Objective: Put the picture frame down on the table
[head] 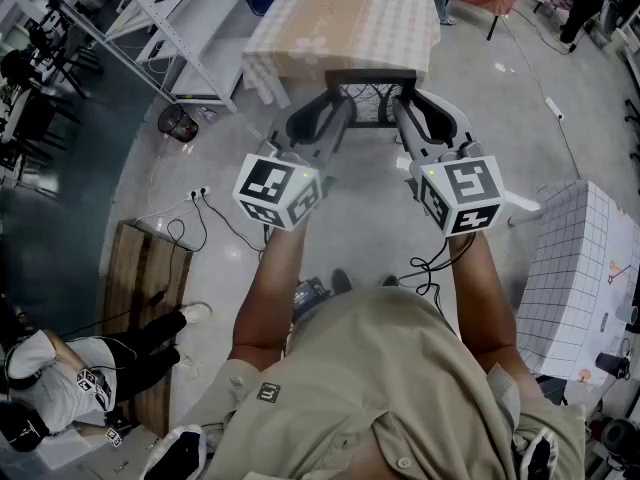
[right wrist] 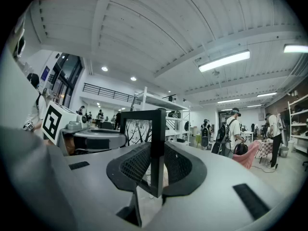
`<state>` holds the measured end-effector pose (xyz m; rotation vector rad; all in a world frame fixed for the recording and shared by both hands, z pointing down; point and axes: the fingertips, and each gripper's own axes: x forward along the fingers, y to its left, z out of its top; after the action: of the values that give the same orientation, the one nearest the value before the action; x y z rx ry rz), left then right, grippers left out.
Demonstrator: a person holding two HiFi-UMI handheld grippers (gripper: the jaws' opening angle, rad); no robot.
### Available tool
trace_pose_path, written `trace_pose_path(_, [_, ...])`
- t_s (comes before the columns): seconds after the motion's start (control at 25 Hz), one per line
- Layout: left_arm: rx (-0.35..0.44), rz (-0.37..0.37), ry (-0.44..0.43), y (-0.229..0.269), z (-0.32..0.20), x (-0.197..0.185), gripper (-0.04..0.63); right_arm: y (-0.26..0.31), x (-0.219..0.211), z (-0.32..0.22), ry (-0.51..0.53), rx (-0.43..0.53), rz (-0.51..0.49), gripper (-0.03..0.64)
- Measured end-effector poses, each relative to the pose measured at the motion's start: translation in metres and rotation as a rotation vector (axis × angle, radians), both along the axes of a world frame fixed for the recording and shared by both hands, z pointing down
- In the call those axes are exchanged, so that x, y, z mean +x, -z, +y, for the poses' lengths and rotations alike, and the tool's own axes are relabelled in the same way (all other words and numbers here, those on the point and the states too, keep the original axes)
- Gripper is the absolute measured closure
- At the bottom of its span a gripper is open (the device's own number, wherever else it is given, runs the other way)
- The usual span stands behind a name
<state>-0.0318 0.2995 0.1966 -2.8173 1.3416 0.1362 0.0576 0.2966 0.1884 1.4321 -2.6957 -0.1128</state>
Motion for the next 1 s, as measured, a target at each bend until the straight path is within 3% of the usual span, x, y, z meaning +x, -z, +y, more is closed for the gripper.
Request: trace_pose_path(1.0, [0.001,0.008,-0.013,-0.002,0.005,0.012,0.509,-0.001,0.012,0.006,0.0,0.004,-0.001,0.529])
